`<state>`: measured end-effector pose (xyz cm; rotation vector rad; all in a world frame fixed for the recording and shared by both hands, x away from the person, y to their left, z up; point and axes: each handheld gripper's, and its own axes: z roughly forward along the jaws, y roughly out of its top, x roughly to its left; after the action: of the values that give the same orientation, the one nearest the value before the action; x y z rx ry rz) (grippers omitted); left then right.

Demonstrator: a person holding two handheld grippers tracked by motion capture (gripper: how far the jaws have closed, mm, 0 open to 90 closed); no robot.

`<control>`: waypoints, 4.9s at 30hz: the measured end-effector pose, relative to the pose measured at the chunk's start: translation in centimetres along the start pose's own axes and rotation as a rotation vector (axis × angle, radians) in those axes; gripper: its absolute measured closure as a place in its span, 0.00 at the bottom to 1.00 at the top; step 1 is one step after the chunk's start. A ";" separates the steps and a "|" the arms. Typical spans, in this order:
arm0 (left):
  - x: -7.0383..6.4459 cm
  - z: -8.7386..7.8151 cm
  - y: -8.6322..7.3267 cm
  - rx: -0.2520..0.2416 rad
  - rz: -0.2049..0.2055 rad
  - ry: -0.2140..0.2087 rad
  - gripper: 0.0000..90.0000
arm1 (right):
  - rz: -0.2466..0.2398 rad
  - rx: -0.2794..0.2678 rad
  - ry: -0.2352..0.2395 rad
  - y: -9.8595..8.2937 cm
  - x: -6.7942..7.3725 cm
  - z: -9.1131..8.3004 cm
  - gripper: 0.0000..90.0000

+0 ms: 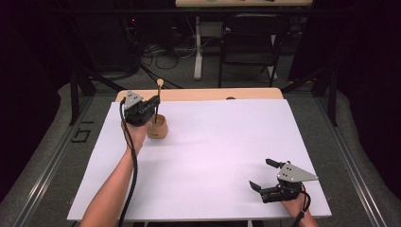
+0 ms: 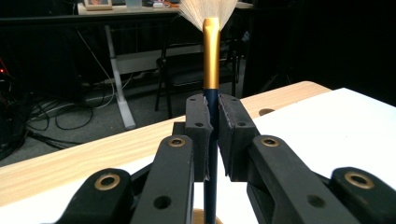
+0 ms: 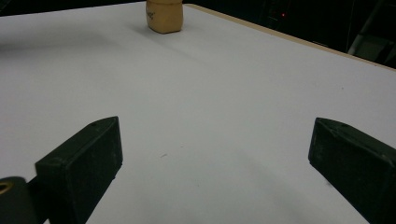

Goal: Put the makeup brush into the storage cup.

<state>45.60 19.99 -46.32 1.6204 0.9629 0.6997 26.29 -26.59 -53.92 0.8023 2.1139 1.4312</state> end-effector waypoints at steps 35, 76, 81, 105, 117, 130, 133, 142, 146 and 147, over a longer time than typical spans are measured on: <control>1.1 1.9 -2.4 0.067 -0.043 0.032 0.92 | -0.003 0.005 -0.001 0.0 0.0 -0.1 0.03; 0.6 0.0 -1.5 0.164 0.006 -0.040 0.04 | 0.002 -0.006 0.003 -0.1 -0.2 0.0 0.03; 0.2 -0.8 -1.3 0.164 0.033 -0.047 0.02 | -0.008 -0.011 0.009 0.0 -0.1 0.0 0.03; -2.1 -6.3 -3.0 0.183 0.135 -0.155 0.00 | -0.016 0.010 0.029 0.0 0.1 0.0 0.02; -3.7 -10.7 -4.6 0.178 0.221 -0.196 0.00 | -0.016 -0.002 0.030 0.0 0.2 0.0 0.02; -4.5 -13.4 -8.2 0.181 0.221 -0.261 0.00 | -0.021 -0.004 0.032 0.1 0.3 0.0 0.02; -4.7 -13.7 -8.8 0.190 0.221 -0.264 0.00 | -0.022 -0.004 0.033 0.1 0.3 0.0 0.02; -4.7 -14.4 -10.4 0.235 0.225 -0.274 0.00 | -0.021 -0.011 0.036 0.0 0.3 0.1 0.02; -4.9 -14.7 -11.1 0.217 0.240 -0.273 0.00 | -0.022 -0.008 0.036 0.0 0.3 0.1 0.02; -4.9 -14.8 -11.2 0.217 0.241 -0.274 0.00 | -0.026 -0.005 0.034 0.0 0.3 0.0 0.02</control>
<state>28.18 24.07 -53.23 1.9880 0.6685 0.5276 26.09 -26.38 -53.89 0.7516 2.1376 1.4458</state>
